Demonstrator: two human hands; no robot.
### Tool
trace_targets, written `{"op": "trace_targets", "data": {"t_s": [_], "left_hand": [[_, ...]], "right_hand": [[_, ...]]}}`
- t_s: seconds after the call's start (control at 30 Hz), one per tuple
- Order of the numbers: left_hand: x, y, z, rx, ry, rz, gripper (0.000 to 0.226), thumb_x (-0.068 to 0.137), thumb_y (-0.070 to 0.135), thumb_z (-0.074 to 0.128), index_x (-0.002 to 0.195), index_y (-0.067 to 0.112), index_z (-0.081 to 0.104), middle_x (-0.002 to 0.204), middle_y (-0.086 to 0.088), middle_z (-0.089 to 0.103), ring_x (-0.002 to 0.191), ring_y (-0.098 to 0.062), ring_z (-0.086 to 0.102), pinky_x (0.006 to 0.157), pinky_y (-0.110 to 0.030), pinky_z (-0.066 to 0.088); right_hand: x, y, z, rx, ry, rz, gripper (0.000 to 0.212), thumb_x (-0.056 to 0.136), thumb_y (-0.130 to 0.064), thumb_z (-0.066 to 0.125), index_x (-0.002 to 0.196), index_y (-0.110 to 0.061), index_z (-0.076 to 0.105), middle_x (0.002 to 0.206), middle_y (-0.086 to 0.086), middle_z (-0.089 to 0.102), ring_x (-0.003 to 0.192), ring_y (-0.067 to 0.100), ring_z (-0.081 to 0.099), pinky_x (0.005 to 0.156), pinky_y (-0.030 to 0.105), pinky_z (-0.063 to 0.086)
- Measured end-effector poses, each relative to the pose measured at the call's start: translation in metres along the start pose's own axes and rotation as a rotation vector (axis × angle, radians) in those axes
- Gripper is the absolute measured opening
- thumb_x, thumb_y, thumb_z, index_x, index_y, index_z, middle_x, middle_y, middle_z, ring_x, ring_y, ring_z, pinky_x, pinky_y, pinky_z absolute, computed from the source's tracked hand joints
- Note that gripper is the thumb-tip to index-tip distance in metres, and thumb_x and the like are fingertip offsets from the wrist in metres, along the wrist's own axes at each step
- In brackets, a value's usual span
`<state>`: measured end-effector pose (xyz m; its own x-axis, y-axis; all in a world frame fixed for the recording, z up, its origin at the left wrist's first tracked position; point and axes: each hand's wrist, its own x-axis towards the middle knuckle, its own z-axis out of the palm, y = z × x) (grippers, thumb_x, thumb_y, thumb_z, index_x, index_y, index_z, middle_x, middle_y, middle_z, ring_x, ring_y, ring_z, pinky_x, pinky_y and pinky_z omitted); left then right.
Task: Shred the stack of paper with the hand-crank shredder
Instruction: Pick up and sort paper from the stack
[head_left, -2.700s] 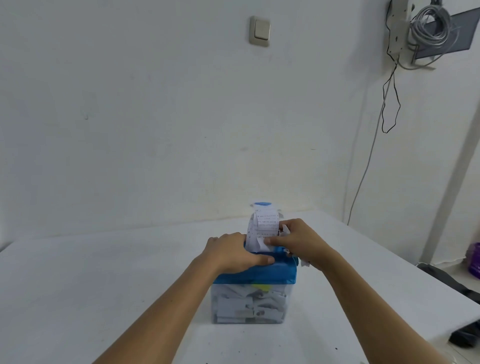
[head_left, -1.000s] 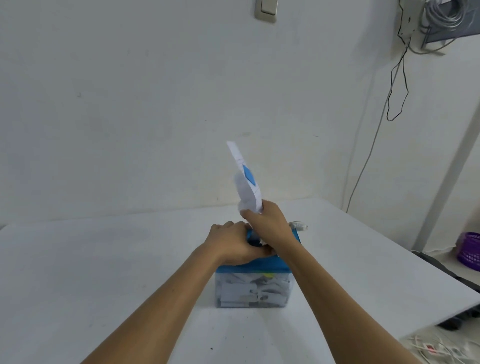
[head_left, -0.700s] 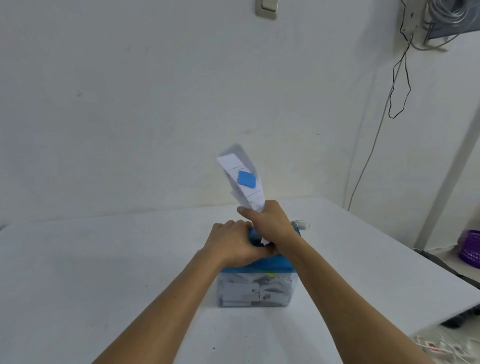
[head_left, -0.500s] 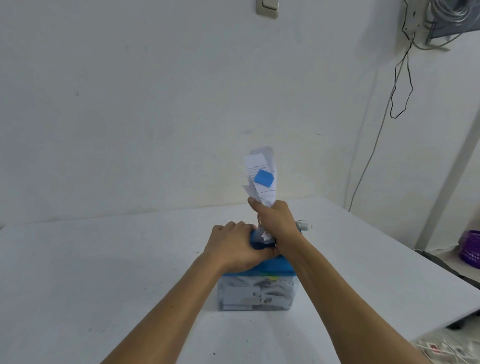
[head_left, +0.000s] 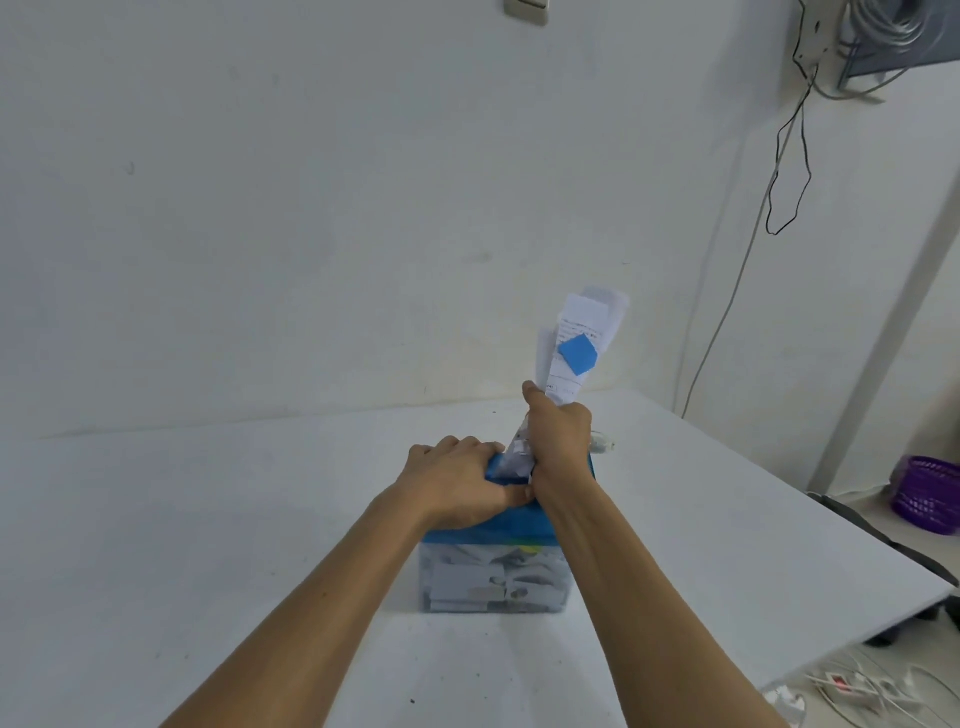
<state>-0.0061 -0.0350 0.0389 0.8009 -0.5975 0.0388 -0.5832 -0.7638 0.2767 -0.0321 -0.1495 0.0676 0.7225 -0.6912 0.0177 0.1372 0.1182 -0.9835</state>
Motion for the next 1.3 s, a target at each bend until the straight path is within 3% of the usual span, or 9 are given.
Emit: {"op": "trace_targets", "data": {"t_s": [0.33, 0.47, 0.63, 0.8, 0.9, 1.0, 1.1, 1.2, 1.3], "left_hand": [[0.004, -0.002, -0.007, -0.060, -0.070, -0.011, 0.075, 0.072, 0.080, 0.038, 0.130, 0.036, 0.056, 0.127, 0.006, 0.061, 0.118, -0.021, 0.053, 0.090, -0.042, 0.035], [0.004, 0.000, -0.011, -0.021, -0.135, -0.034, 0.070, 0.088, 0.075, 0.047, 0.147, 0.037, 0.043, 0.140, 0.001, 0.055, 0.128, -0.024, 0.049, 0.103, -0.048, 0.031], [-0.001, 0.004, -0.011, 0.013, -0.101, 0.016, 0.080, 0.075, 0.092, 0.045, 0.139, 0.044, 0.046, 0.130, 0.007, 0.061, 0.120, -0.021, 0.053, 0.102, -0.048, 0.037], [-0.006, 0.001, -0.009, 0.018, 0.001, 0.036, 0.081, 0.071, 0.096, 0.045, 0.135, 0.046, 0.052, 0.126, 0.013, 0.065, 0.116, -0.016, 0.058, 0.102, -0.042, 0.038], [-0.005, 0.001, -0.008, 0.030, -0.004, 0.022, 0.084, 0.066, 0.099, 0.043, 0.132, 0.048, 0.052, 0.124, 0.014, 0.066, 0.113, -0.014, 0.059, 0.100, -0.041, 0.041], [-0.002, 0.001, -0.009, 0.041, -0.002, -0.002, 0.092, 0.063, 0.101, 0.044, 0.136, 0.045, 0.052, 0.128, 0.016, 0.064, 0.113, -0.011, 0.059, 0.100, -0.039, 0.042], [-0.002, 0.001, -0.008, 0.042, -0.003, 0.007, 0.094, 0.060, 0.103, 0.044, 0.134, 0.046, 0.052, 0.126, 0.017, 0.065, 0.109, -0.011, 0.061, 0.098, -0.036, 0.045], [-0.001, 0.002, -0.008, -0.006, 0.011, 0.019, 0.088, 0.059, 0.101, 0.049, 0.132, 0.051, 0.051, 0.126, 0.020, 0.066, 0.108, -0.011, 0.062, 0.093, -0.031, 0.046], [0.002, 0.001, -0.009, 0.008, -0.017, 0.012, 0.085, 0.057, 0.102, 0.047, 0.114, 0.040, 0.060, 0.108, 0.017, 0.069, 0.094, -0.008, 0.063, 0.089, -0.033, 0.052]], "right_hand": [[-0.008, -0.002, -0.003, 0.169, 0.086, 0.056, 0.015, 0.093, -0.018, 0.067, 0.100, -0.008, 0.058, 0.082, 0.005, 0.058, 0.072, 0.017, 0.056, 0.059, 0.027, 0.045], [-0.008, -0.005, -0.004, 0.046, -0.056, 0.061, 0.027, 0.089, -0.023, 0.073, 0.105, -0.006, 0.059, 0.080, 0.005, 0.061, 0.073, 0.019, 0.059, 0.062, 0.029, 0.047], [-0.012, -0.005, -0.013, -0.308, -0.270, -0.164, 0.016, 0.090, -0.030, 0.073, 0.092, -0.018, 0.064, 0.083, 0.004, 0.073, 0.079, 0.021, 0.071, 0.074, 0.034, 0.060], [-0.012, -0.002, -0.016, -0.155, -0.311, -0.135, 0.012, 0.098, -0.029, 0.064, 0.100, -0.018, 0.064, 0.080, 0.008, 0.077, 0.076, 0.022, 0.076, 0.073, 0.034, 0.062], [-0.008, -0.002, -0.014, -0.054, -0.300, -0.076, 0.032, 0.100, -0.036, 0.059, 0.086, -0.008, 0.067, 0.055, 0.003, 0.061, 0.058, 0.023, 0.065, 0.067, 0.038, 0.059], [-0.006, -0.005, -0.013, -0.049, -0.341, -0.024, 0.040, 0.100, -0.040, 0.058, 0.073, -0.011, 0.052, 0.050, 0.000, 0.046, 0.045, 0.013, 0.046, 0.052, 0.029, 0.050], [-0.002, -0.005, -0.020, 0.068, -0.493, 0.087, 0.048, 0.098, -0.045, 0.060, 0.065, -0.016, 0.041, 0.049, 0.003, 0.041, 0.044, 0.016, 0.045, 0.060, 0.032, 0.046], [0.006, -0.006, -0.030, 0.116, -0.716, 0.165, 0.050, 0.097, -0.049, 0.057, 0.062, -0.019, 0.038, 0.059, 0.007, 0.053, 0.057, 0.019, 0.052, 0.070, 0.033, 0.048], [0.007, -0.010, -0.031, 0.057, -0.772, 0.168, 0.051, 0.096, -0.047, 0.057, 0.060, -0.018, 0.035, 0.051, 0.004, 0.034, 0.049, 0.019, 0.035, 0.055, 0.027, 0.045]]}}
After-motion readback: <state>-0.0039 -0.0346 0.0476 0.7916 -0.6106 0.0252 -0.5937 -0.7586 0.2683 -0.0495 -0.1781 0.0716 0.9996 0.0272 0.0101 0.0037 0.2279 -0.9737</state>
